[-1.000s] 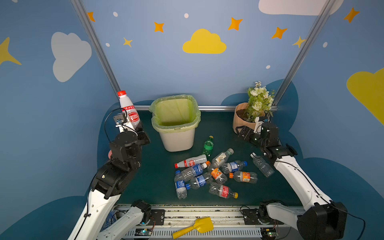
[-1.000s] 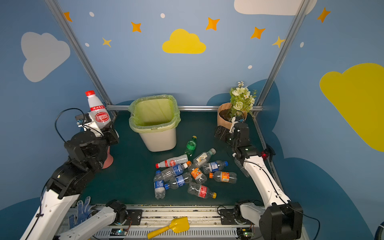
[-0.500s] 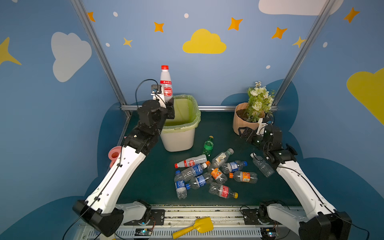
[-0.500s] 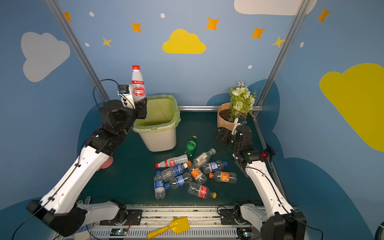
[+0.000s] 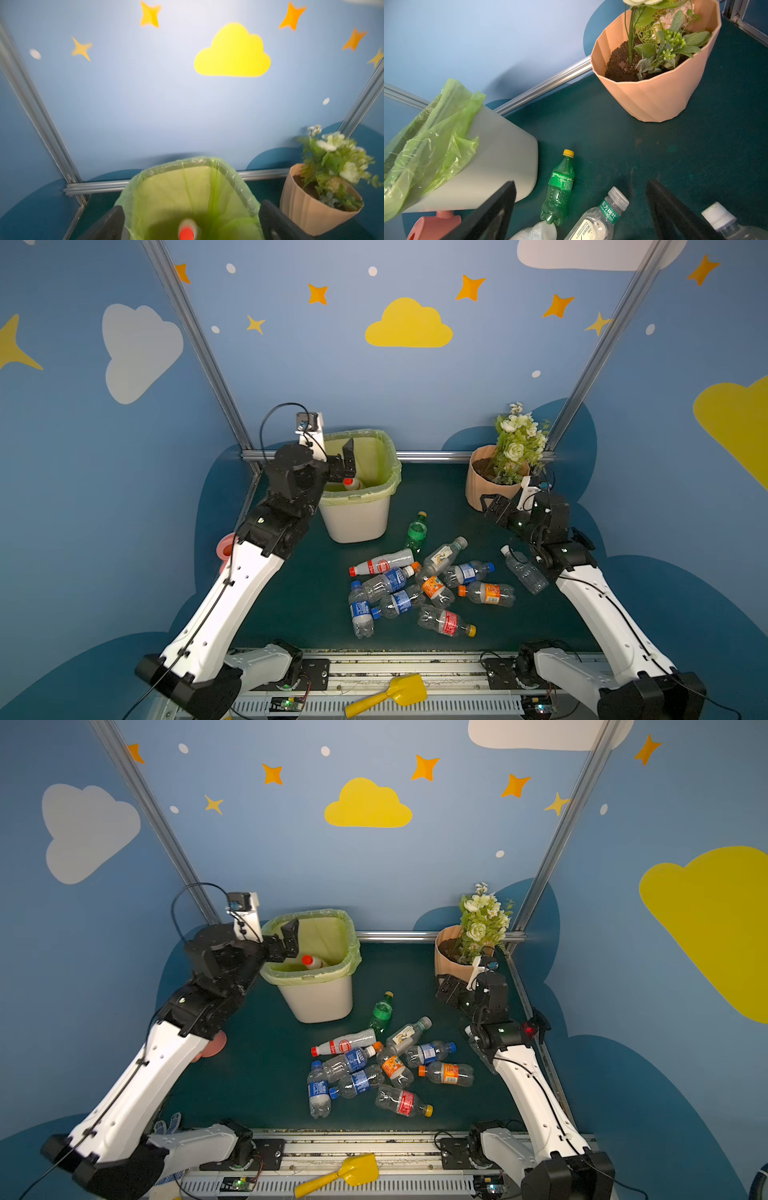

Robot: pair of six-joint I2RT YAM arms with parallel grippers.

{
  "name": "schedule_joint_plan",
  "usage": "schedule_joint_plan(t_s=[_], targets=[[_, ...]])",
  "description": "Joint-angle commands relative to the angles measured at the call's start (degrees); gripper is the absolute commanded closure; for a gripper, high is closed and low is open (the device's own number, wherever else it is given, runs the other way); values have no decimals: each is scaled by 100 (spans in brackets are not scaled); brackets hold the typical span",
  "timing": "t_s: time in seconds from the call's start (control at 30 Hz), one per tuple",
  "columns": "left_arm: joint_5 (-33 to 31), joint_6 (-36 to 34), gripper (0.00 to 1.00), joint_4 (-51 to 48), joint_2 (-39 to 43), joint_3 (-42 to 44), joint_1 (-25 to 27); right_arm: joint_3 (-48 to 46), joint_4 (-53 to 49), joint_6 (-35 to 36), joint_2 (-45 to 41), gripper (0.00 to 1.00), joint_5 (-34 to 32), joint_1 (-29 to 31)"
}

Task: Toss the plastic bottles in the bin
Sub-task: 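Carry the bottle over the bin with the left gripper and release it, then lower the left gripper onto the lying white-and-red bottle near the bin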

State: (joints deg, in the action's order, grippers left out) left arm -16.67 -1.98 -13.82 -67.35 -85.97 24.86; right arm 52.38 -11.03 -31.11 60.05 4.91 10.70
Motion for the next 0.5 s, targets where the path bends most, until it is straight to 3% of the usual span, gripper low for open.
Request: schedule_joint_plan(t_s=[0.0,0.23,0.47], targets=[[-162,-189,0,192,349,93,-6,-70,13,-2,-91,3,-60,-31],[-528,-208,0,45,625,482,-20,-26,101,-76,23,3,50,-40],[-197,-65,0,-385,820,895,-25,-44,48,-88,50,3,39,-50]])
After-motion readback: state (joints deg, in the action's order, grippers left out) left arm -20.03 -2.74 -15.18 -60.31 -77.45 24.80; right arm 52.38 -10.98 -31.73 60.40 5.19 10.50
